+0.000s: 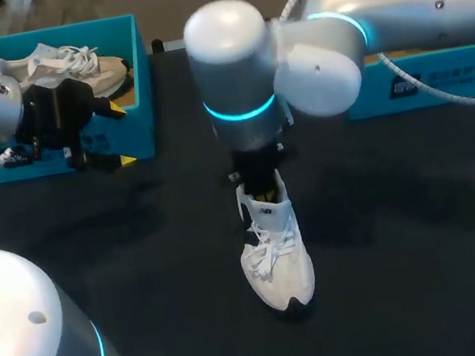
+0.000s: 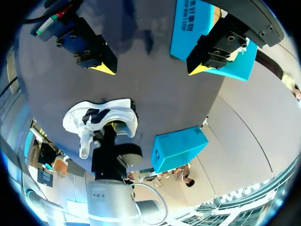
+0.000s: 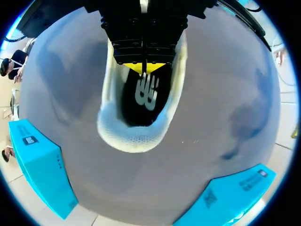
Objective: Take the shoe out of the shoebox, open the shoe tongue, remove and reinsert the insole, then place the shoe into the shoebox
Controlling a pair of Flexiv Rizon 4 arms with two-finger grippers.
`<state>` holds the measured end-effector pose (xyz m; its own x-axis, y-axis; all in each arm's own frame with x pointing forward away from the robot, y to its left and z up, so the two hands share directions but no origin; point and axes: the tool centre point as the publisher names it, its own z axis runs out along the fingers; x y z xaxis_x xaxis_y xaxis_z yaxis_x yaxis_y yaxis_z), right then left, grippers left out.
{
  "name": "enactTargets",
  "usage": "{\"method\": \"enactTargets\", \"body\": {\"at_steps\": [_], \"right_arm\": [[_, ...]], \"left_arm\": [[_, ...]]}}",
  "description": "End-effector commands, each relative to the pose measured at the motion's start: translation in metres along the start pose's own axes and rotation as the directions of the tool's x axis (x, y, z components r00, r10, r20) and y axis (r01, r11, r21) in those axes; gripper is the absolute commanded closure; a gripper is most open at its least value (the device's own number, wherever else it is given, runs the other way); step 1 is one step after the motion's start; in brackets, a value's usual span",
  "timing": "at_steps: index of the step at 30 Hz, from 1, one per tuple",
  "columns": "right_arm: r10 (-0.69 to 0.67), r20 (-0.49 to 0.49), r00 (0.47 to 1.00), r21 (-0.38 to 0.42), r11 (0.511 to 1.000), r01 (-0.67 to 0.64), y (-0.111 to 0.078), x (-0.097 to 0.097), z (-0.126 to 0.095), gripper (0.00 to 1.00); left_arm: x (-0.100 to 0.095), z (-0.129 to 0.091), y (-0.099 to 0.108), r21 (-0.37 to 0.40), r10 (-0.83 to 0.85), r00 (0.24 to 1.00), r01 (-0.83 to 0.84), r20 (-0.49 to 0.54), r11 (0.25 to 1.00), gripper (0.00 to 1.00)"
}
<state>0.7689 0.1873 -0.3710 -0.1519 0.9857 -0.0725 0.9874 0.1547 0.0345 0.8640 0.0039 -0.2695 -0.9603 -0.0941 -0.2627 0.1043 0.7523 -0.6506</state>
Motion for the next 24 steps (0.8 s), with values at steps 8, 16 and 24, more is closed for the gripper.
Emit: {"method": "enactTargets", "body": {"at_steps": [8, 16, 24], "right_arm": [[0.004, -0.03, 1.0, 0.195, 0.981, 0.002, -0.015, -0.003, -0.038, 1.0], [0.036, -0.064, 0.997, 0.238, 0.971, -0.02, -0.026, 0.003, -0.031, 0.94], [0.06, -0.058, 0.996, 0.254, 0.966, -0.044, -0.031, 0.003, -0.034, 0.0]], "left_arm": [[0.0, -0.001, 0.0, -0.003, 0.0, 1.0, 0.0, -0.001, 1.0, 0.0], [0.0, -0.001, 0.0, -0.003, 0.0, 1.0, 0.0, -0.001, 1.0, 0.0], [0.0, -0.001, 0.0, -0.003, 0.0, 1.0, 0.0, -0.001, 1.0, 0.0]]}}
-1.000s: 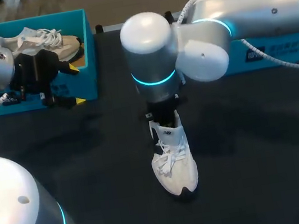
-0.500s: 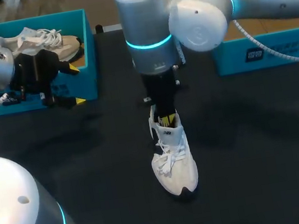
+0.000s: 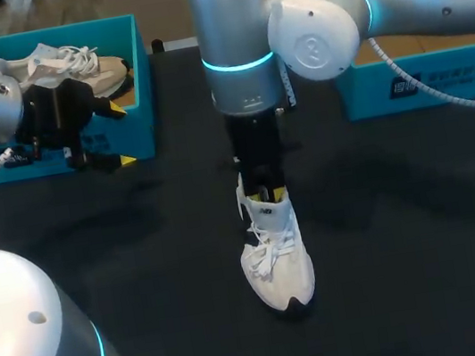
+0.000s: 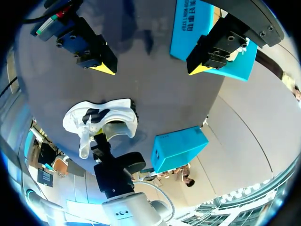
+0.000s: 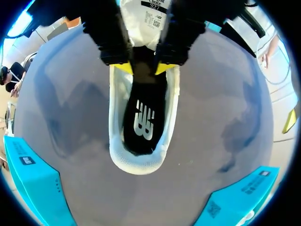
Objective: Take the shoe out of the shoebox, open the shoe tongue, remove and reinsert the insole, then place the shoe into the shoebox
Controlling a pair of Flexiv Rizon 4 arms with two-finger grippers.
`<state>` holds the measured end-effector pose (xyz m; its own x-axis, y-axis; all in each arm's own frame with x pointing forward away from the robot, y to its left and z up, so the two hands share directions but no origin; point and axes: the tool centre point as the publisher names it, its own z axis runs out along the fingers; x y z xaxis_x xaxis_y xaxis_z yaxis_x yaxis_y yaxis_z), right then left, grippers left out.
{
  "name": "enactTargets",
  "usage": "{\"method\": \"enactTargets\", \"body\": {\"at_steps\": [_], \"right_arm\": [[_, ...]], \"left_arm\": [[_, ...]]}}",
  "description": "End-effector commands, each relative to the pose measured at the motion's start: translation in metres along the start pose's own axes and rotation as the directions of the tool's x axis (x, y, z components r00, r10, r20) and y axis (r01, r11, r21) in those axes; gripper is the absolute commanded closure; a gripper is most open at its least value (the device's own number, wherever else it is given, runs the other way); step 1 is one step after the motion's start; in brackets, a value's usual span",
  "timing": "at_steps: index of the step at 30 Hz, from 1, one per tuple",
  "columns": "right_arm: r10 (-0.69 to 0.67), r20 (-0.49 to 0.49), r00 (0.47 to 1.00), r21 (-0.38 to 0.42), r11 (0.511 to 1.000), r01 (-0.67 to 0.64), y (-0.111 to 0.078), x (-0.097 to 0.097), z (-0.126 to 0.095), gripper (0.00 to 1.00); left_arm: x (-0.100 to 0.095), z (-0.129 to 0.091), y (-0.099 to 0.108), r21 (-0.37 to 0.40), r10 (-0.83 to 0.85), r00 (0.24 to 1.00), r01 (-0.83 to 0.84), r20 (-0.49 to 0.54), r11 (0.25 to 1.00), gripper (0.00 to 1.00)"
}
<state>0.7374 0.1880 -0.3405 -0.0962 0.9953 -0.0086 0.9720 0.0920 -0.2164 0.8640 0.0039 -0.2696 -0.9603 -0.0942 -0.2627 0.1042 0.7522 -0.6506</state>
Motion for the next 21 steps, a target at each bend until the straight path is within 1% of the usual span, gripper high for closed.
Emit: {"method": "enactTargets", "body": {"at_steps": [1, 5, 7, 15, 18, 21], "right_arm": [[0.008, 0.007, 1.0, -0.001, 1.0, -0.008, -0.002, 0.0, -0.003, 0.0], [0.003, 0.009, 1.0, 0.001, 1.0, -0.003, -0.002, 0.0, -0.005, 0.0], [-0.003, 0.001, 1.0, 0.017, 1.0, 0.003, -0.002, 0.0, -0.001, 0.0], [-0.009, -0.008, 1.0, 0.035, 0.999, 0.009, -0.003, -0.002, 0.004, 0.0], [-0.012, -0.014, 1.0, 0.056, 0.998, 0.012, -0.004, -0.004, 0.008, 0.0], [-0.011, -0.012, 1.0, 0.06, 0.998, 0.012, -0.007, -0.005, 0.005, 0.0]], "left_arm": [[0.0, -0.001, -0.001, -0.003, 0.0, 1.0, 0.0, -0.001, 1.0, 0.0], [0.0, -0.001, -0.001, -0.003, 0.0, 1.0, 0.0, -0.001, 1.0, 0.0], [0.0, -0.001, -0.001, -0.003, 0.0, 1.0, 0.0, -0.001, 1.0, 0.0], [0.0, -0.001, -0.001, -0.003, 0.0, 1.0, 0.0, -0.001, 1.0, 0.0], [0.0, -0.001, -0.001, -0.003, 0.0, 1.0, 0.0, -0.001, 1.0, 0.0], [0.0, -0.001, -0.001, -0.003, 0.0, 1.0, 0.0, -0.001, 1.0, 0.0]]}}
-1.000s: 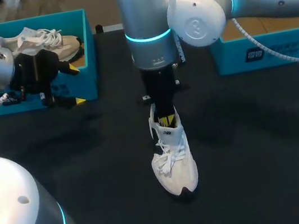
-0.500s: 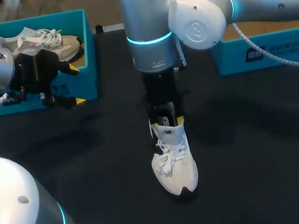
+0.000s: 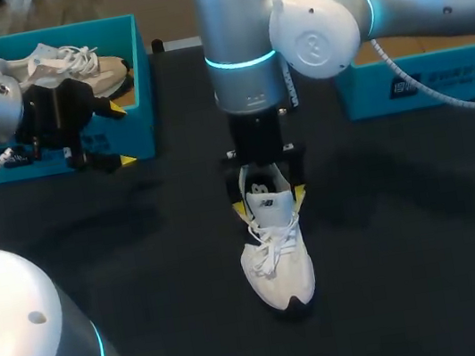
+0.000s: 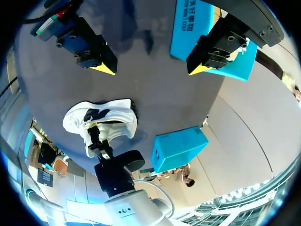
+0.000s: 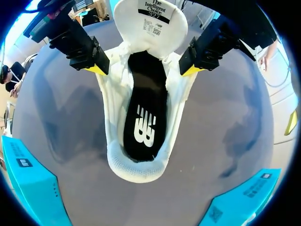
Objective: Take the shoe out of the shoebox, open the shoe tongue, remove and reinsert the insole, then place the shoe into the shoebox
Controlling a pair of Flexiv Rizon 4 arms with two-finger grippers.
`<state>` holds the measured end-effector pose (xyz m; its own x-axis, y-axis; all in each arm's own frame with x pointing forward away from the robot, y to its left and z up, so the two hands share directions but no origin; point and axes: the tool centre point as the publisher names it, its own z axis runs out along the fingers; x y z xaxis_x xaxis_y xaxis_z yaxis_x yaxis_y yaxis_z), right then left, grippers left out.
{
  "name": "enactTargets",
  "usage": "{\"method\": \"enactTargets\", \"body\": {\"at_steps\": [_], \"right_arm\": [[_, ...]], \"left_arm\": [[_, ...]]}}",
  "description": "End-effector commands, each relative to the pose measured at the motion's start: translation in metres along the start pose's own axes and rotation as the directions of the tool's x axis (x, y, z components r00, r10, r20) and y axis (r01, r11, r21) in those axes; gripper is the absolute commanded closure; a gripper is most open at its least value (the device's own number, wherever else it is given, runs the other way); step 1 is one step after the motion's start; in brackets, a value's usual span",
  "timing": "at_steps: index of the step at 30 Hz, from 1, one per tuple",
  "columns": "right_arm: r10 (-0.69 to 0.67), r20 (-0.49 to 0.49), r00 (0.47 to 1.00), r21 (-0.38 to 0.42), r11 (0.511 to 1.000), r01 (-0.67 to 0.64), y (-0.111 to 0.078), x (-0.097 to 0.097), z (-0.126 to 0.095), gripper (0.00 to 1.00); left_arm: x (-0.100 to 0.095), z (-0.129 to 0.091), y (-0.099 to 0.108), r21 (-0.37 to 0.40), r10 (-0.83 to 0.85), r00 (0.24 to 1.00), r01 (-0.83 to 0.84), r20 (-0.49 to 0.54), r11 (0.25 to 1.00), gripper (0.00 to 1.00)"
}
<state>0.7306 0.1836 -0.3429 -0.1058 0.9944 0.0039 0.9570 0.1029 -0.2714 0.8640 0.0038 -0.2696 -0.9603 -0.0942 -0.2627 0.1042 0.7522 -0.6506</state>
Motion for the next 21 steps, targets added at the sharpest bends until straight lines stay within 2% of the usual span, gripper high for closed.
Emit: {"method": "enactTargets", "body": {"at_steps": [1, 12, 21], "right_arm": [[0.003, 0.002, 1.0, 0.005, 1.0, -0.003, -0.002, -0.001, 0.0, 0.0], [0.01, 0.022, 1.0, 0.045, 0.999, -0.011, -0.02, 0.003, -0.01, 0.0], [0.06, 0.036, 0.998, 0.045, 0.997, -0.061, -0.036, 0.002, -0.019, 0.0]], "left_arm": [[0.0, -0.001, -0.001, -0.003, 0.0, 1.0, 0.0, -0.001, 1.0, 0.0], [0.0, -0.001, -0.001, -0.003, 0.0, 1.0, 0.0, -0.001, 1.0, 0.0], [0.0, -0.001, -0.001, -0.003, 0.0, 1.0, 0.0, -0.001, 1.0, 0.0]]}}
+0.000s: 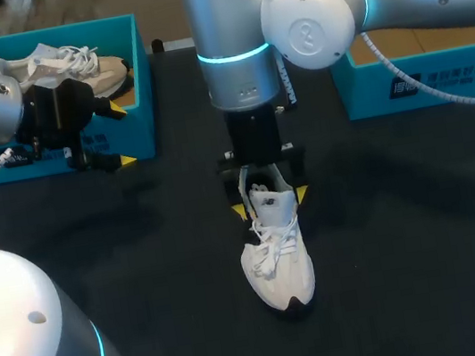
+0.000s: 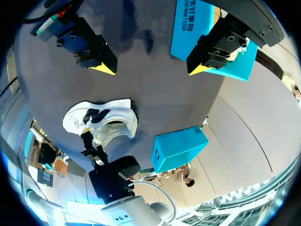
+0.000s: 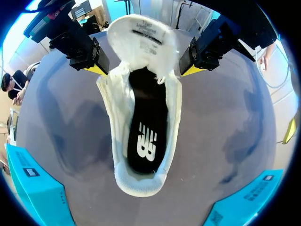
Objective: Take the shoe out of the shoebox, open the shoe tongue, remove and reinsert the insole, then place the shoe into the shoebox
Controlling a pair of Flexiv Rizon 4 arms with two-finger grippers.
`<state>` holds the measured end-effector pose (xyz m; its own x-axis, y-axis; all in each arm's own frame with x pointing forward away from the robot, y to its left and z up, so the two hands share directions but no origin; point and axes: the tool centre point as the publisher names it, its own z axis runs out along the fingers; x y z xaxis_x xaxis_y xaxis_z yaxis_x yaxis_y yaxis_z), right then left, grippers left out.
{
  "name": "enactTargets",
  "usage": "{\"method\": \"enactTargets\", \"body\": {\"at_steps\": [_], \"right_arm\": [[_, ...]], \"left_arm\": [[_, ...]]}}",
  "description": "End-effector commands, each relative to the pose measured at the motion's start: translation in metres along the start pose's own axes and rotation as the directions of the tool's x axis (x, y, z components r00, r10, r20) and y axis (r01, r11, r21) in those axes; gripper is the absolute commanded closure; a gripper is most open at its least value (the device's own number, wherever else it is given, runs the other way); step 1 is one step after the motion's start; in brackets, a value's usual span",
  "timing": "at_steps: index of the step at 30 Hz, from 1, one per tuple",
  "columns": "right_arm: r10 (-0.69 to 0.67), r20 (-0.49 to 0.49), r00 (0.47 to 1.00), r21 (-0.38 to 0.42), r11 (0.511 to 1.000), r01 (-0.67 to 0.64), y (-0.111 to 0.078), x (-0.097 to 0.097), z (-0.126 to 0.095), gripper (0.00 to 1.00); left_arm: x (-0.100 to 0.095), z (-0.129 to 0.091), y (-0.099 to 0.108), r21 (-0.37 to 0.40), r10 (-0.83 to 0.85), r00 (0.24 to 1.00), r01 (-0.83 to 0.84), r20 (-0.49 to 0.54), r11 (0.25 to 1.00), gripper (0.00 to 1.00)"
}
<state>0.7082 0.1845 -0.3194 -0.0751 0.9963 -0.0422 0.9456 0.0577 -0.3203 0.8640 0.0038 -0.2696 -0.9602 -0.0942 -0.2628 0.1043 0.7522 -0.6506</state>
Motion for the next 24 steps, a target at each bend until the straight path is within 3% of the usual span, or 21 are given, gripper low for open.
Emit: {"method": "enactTargets", "body": {"at_steps": [1, 14, 15, 16, 17, 21, 24], "right_arm": [[0.028, 0.0, 1.0, -0.005, 1.0, -0.028, -0.012, -0.002, -0.003, 0.0], [0.084, -0.013, 0.996, 0.02, 0.996, -0.084, -0.048, 0.008, -0.016, 0.0], [0.086, -0.015, 0.996, 0.022, 0.996, -0.085, -0.05, 0.008, -0.016, 0.08], [0.087, -0.016, 0.996, 0.023, 0.996, -0.087, -0.051, 0.008, -0.015, 0.35], [0.089, -0.018, 0.996, 0.025, 0.996, -0.089, -0.051, 0.008, -0.014, 0.51], [0.09, -0.024, 0.996, 0.027, 0.996, -0.09, -0.05, 0.008, -0.01, 0.65], [0.083, -0.027, 0.996, 0.027, 0.996, -0.082, -0.047, 0.008, -0.009, 0.67]], "left_arm": [[0.0, -0.001, -0.001, -0.003, 0.0, 1.0, 0.0, -0.001, 1.0, 0.0], [0.0, -0.001, -0.001, -0.003, 0.0, 1.0, 0.0, -0.001, 1.0, 0.0], [0.0, -0.001, -0.001, -0.003, 0.0, 1.0, 0.0, -0.001, 1.0, 0.0], [0.0, -0.001, -0.001, -0.003, 0.0, 1.0, 0.0, -0.001, 1.0, 0.0], [0.0, -0.001, -0.001, -0.003, 0.0, 1.0, 0.0, -0.001, 1.0, 0.0], [0.0, -0.001, -0.001, -0.003, 0.0, 1.0, 0.0, -0.001, 1.0, 0.0], [0.0, -0.001, -0.001, -0.003, 0.0, 1.0, 0.0, -0.001, 1.0, 0.0]]}}
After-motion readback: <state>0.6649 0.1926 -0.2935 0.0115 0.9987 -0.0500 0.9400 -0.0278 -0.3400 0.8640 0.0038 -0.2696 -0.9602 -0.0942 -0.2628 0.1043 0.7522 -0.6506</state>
